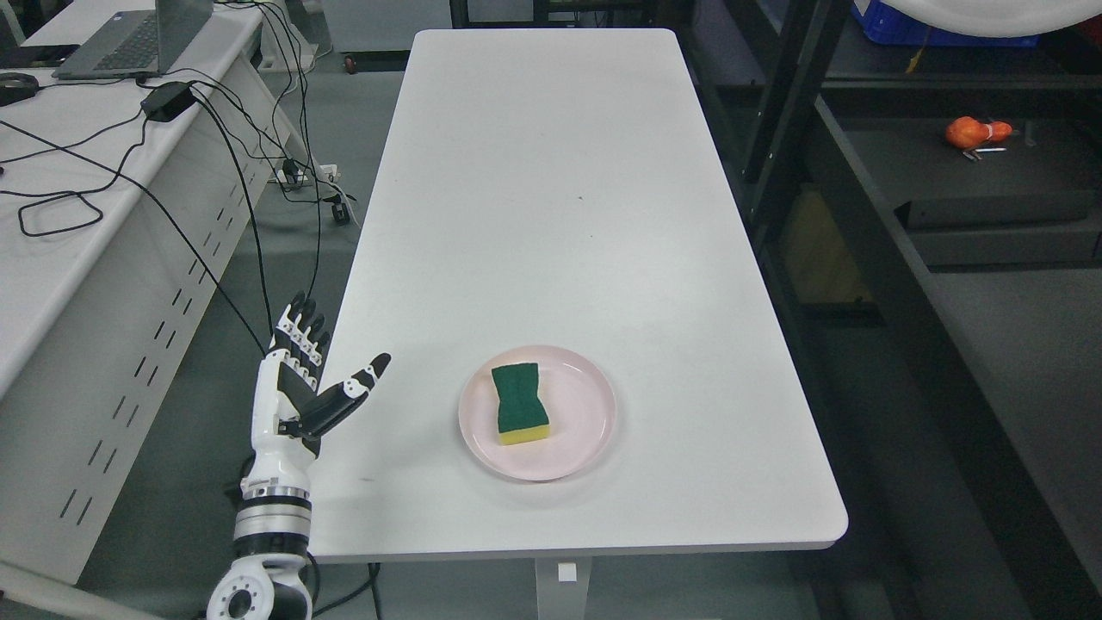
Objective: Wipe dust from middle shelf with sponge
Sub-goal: 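Raise the left hand from beside the table toward the pink plate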
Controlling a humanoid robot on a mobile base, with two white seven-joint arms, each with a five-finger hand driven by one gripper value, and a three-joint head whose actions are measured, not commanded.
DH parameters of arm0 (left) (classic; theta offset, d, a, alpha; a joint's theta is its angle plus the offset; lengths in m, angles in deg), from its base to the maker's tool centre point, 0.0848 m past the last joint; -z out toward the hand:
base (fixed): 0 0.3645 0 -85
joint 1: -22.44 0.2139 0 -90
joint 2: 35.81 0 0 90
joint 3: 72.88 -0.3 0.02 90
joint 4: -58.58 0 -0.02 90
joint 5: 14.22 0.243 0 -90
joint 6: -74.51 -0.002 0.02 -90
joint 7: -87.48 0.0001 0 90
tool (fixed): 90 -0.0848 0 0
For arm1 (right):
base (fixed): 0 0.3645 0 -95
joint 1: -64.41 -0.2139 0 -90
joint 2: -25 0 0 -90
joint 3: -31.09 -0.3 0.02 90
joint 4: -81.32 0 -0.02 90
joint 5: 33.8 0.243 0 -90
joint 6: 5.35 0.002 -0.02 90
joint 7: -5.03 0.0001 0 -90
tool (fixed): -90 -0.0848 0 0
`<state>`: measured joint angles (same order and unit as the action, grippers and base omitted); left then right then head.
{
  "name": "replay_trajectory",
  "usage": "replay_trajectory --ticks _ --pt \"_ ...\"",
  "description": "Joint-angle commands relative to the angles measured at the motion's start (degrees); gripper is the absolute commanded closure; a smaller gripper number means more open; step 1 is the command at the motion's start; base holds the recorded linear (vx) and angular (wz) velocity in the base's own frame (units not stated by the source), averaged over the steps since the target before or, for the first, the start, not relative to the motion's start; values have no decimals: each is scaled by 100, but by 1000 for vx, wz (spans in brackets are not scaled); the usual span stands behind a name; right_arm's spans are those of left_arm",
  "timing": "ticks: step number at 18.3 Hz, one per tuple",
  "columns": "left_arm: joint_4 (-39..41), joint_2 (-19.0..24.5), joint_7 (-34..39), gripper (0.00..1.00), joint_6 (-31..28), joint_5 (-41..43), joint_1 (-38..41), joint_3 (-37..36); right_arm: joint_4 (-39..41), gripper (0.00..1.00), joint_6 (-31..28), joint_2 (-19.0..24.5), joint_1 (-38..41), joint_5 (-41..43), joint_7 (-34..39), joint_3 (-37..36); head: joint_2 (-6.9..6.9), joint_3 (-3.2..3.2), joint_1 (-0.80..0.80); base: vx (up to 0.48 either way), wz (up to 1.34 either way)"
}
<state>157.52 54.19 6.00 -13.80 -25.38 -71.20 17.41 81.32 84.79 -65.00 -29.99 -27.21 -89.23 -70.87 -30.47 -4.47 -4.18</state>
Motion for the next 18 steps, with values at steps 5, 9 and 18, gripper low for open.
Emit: replay_trajectory --ticks 5,9,18 --pt "-84 100 -122 1 15 9 -31 146 100 0 -419 -100 0 0 13 0 0 0 0 12 -10" --pt "-321 841 -850 3 234 401 -847 243 100 0 -419 -100 0 0 13 0 -1 0 0 -5 1" --pt "-946 1686 -1765 4 2711 5470 -2210 147 100 0 -419 -100 0 0 4 0 -1 0 0 0 0"
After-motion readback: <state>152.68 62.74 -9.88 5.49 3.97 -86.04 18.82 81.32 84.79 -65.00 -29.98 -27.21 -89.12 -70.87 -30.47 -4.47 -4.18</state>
